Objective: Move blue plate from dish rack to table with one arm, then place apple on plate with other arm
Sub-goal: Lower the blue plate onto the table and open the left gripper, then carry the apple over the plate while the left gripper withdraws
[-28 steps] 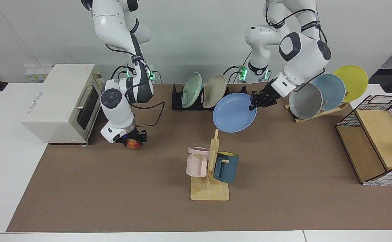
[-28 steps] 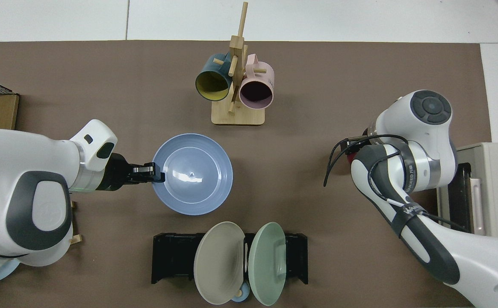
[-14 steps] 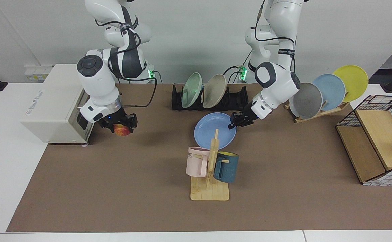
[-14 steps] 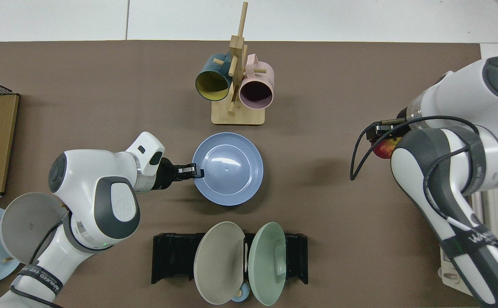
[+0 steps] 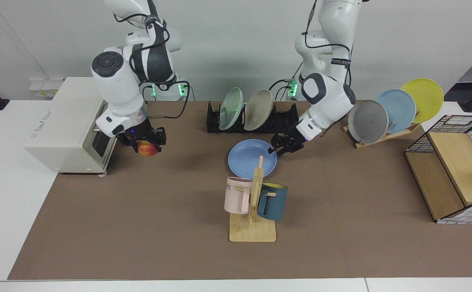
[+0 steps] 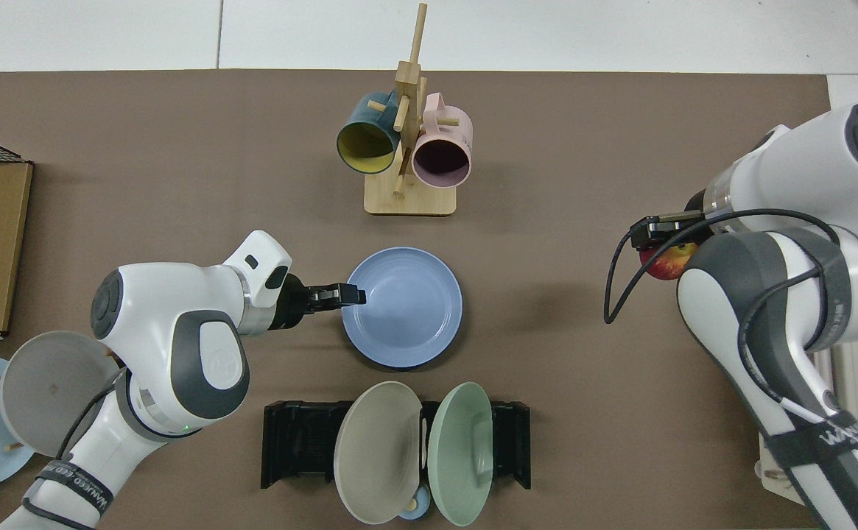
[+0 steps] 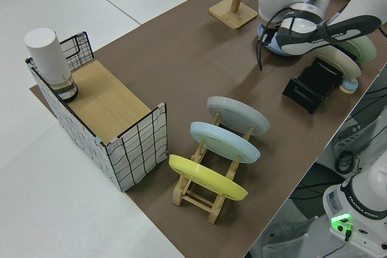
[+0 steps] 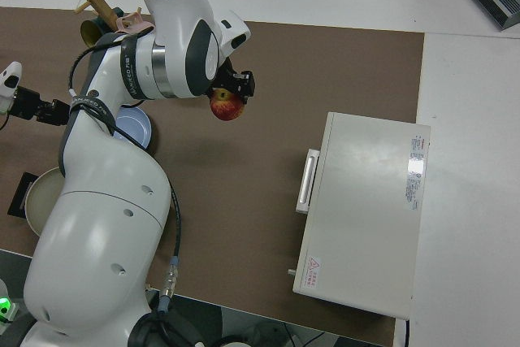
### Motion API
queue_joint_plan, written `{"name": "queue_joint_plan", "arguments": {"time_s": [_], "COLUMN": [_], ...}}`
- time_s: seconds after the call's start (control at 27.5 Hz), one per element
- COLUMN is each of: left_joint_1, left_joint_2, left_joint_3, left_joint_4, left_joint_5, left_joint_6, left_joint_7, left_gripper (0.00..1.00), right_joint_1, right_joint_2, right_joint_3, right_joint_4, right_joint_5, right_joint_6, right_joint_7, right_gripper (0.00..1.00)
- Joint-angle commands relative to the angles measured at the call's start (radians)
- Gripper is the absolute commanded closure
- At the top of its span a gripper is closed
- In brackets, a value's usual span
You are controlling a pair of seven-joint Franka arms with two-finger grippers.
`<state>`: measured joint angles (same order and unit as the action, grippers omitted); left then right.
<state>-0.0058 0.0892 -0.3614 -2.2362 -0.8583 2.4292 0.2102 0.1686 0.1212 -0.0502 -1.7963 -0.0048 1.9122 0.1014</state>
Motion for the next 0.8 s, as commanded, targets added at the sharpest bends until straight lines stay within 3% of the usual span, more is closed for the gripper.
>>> {"name": "queue_joint_plan", "arguments": {"time_s": [0.0, 0.11, 0.25, 0.29, 0.4, 0.44, 0.76], "left_joint_1": [0.006, 0.000, -0.010, -0.010, -0.008, -0.008, -0.008], "left_joint_2": [-0.123, -0.195, -0.203, -0.203, -0.212, -0.215, -0.207], "left_joint_3": [0.030, 0.106, 0.173, 0.174, 0.176, 0.177, 0.232], "left_joint_4": [-0.025, 0.013, 0.197, 0.229, 0.302, 0.322, 0.602], "left_joint_5": [0.066, 0.288, 0.536, 0.582, 0.747, 0.781, 0.854], "left_joint_6": [-0.154, -0.278, -0.580, -0.631, -0.711, -0.722, -0.960], "left_joint_7": [-0.067, -0.181, -0.253, -0.258, -0.252, -0.249, -0.203], "left_gripper": [0.46, 0.45, 0.43, 0.38, 0.07, 0.02, 0.02], "right_joint_1": [0.043, 0.074, 0.123, 0.137, 0.192, 0.209, 0.391], "right_joint_2": [-0.009, -0.002, 0.009, 0.015, 0.041, 0.048, 0.155], "right_joint_3": [0.003, 0.003, 0.004, 0.003, 0.003, 0.003, 0.001], "right_joint_4": [-0.035, -0.041, -0.041, -0.041, -0.035, -0.032, 0.034], "right_joint_5": [0.006, 0.006, 0.006, 0.006, 0.006, 0.006, 0.003], "right_joint_6": [0.025, 0.039, 0.060, 0.070, 0.094, 0.105, 0.143], "right_joint_7": [0.081, 0.142, 0.198, 0.213, 0.283, 0.309, 0.593], "right_gripper": [1.00, 1.00, 1.00, 1.00, 1.00, 1.00, 1.00]}}
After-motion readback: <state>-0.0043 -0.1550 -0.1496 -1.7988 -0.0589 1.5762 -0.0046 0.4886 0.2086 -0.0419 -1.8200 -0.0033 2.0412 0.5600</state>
